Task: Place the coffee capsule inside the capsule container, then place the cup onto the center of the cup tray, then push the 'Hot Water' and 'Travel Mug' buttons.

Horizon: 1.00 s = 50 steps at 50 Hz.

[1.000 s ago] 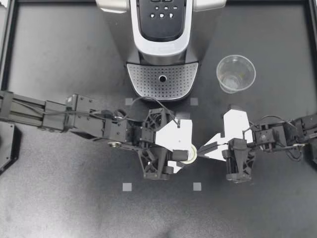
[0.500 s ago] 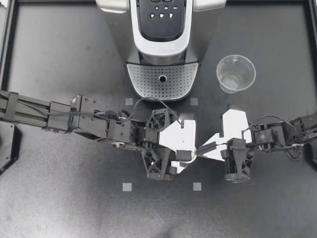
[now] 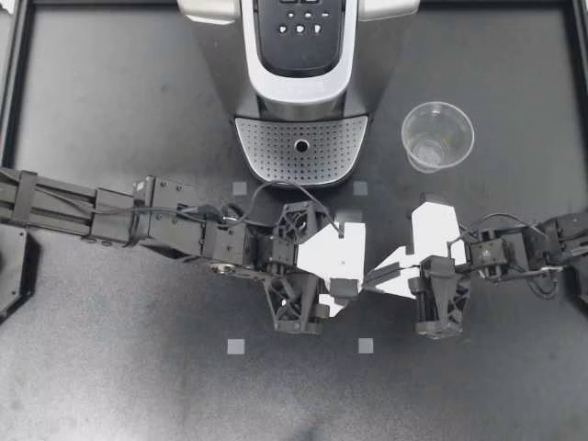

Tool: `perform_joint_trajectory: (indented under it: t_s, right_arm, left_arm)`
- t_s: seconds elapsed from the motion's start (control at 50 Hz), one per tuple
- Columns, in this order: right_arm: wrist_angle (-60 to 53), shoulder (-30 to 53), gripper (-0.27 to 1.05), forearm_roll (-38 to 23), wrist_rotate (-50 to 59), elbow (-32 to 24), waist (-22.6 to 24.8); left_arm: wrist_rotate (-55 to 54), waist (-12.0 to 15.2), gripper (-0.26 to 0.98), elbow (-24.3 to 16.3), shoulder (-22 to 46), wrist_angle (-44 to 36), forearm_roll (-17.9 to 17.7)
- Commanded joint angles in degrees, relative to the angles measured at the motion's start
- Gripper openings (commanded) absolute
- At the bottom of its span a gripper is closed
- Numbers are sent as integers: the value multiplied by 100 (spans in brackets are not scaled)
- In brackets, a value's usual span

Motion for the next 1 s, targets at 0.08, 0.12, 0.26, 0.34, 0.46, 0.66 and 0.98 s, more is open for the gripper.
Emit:
perform_joint_trajectory:
  t_s: [0.08, 0.12, 0.26, 0.34, 0.46, 0.66, 0.98]
  right_arm:
    - [-35, -272, 5, 18, 18, -97, 35]
    - [-35, -352, 5, 26, 26, -97, 35]
    - [-97, -782, 5, 132, 62, -62, 35]
    - [-167, -1072, 5, 202, 79, -44, 35]
    - [-369, -1529, 5, 360, 149, -88, -35]
    - [-949, -1890, 5, 642, 220, -167, -633]
    - [-1521, -1626, 5, 642, 149, -545, -1450]
  left_arm:
    - [9, -18, 60, -97, -158, -18, 0]
    - [0, -18, 60, -79, -176, -18, 0]
    - [-26, -44, 59, -26, -237, -18, 0]
    - [-44, -70, 59, 0, -299, -18, 0]
    - [-88, -97, 59, 97, -475, -18, 0]
    - [-149, -193, 59, 492, -1072, -44, -9]
    - [-167, -211, 59, 1195, -1942, -123, -70]
